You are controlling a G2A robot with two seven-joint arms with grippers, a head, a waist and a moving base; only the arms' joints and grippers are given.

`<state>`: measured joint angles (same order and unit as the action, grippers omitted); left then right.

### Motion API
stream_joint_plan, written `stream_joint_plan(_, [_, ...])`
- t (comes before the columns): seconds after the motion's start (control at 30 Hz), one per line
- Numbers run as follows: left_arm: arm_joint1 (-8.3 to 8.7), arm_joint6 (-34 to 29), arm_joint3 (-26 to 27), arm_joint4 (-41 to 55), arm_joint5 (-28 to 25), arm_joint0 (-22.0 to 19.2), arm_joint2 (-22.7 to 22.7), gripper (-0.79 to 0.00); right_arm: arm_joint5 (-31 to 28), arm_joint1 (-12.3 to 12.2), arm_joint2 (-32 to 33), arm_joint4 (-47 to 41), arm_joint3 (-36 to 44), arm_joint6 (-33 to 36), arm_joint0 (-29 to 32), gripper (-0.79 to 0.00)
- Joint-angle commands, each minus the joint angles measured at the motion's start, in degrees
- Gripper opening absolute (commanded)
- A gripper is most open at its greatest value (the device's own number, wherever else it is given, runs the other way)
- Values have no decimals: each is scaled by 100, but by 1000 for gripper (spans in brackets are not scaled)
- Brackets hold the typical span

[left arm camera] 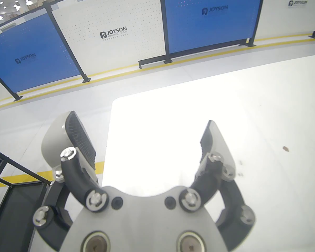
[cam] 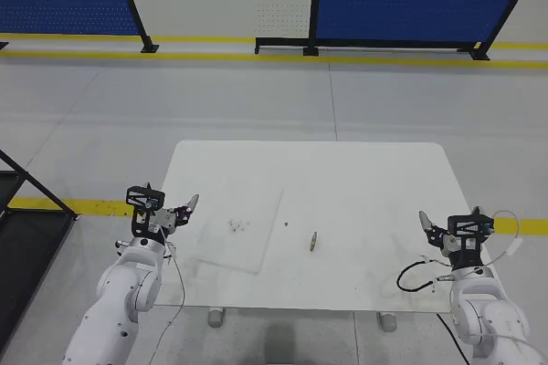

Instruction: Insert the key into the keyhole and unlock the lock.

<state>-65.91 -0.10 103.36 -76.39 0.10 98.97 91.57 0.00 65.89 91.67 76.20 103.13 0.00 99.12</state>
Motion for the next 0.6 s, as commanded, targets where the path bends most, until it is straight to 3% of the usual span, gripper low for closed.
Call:
stream_joint_plan(0.0, [-3,-87,92,-171,-20,-43,-81,0,0,0,0,0,0,0,0,0])
stream_joint_plan(0.2, [-16,-924,542,-363,-111,-93,-296,0,0,0,0,0,0,0,0,0])
stream_joint_plan(0.4, [-37,-2812,1208,-234,-168,-365,-557,0,0,0,0,0,0,0,0,0])
stream_joint_plan(0.57, [-71,-4300,1281,125,-180,-955,-838,0,0,0,0,0,0,0,0,0])
